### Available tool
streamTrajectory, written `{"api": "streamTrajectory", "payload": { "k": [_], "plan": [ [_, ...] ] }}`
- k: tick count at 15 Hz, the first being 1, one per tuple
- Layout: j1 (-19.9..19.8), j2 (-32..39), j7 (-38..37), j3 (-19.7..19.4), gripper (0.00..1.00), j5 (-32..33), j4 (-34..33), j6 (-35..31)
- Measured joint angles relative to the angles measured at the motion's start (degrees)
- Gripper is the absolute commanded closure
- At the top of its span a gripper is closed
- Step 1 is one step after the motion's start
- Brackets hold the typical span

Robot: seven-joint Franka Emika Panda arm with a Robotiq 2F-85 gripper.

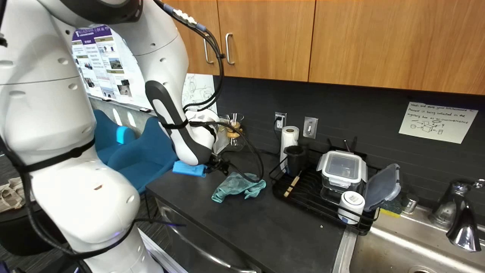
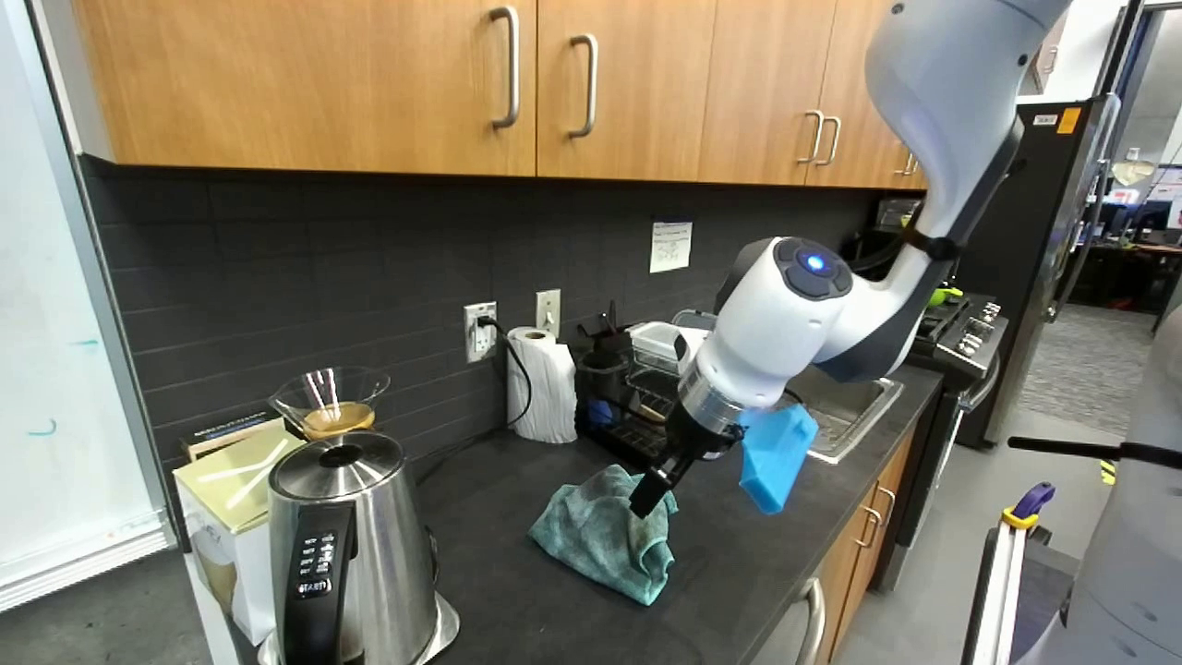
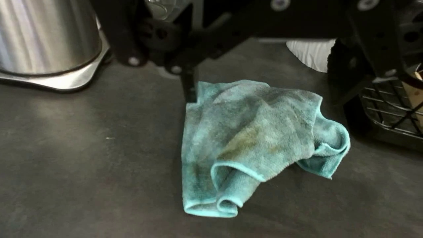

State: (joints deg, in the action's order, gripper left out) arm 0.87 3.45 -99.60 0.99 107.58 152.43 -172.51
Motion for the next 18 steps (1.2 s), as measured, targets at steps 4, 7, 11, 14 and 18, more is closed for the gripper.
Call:
{"api": "streamTrajectory", "payload": {
  "k": [4,7,11,14,18],
  "plan": [
    [-0.5,2.1,0.0,-0.3,0.0,-0.1,-0.2,1.7],
    [-0.5,3.7,0.1,-0.3,0.0,-0.8,-0.2,4.4],
    [-0.5,5.5,0.1,-0.3,0.0,-2.0,-0.2,6.4],
    [-0.4,6.3,0.2,-0.3,0.0,-2.3,-0.3,7.7],
    [0.0,7.0,1.5,-0.1,0.0,-3.7,-0.3,10.2]
  ]
}}
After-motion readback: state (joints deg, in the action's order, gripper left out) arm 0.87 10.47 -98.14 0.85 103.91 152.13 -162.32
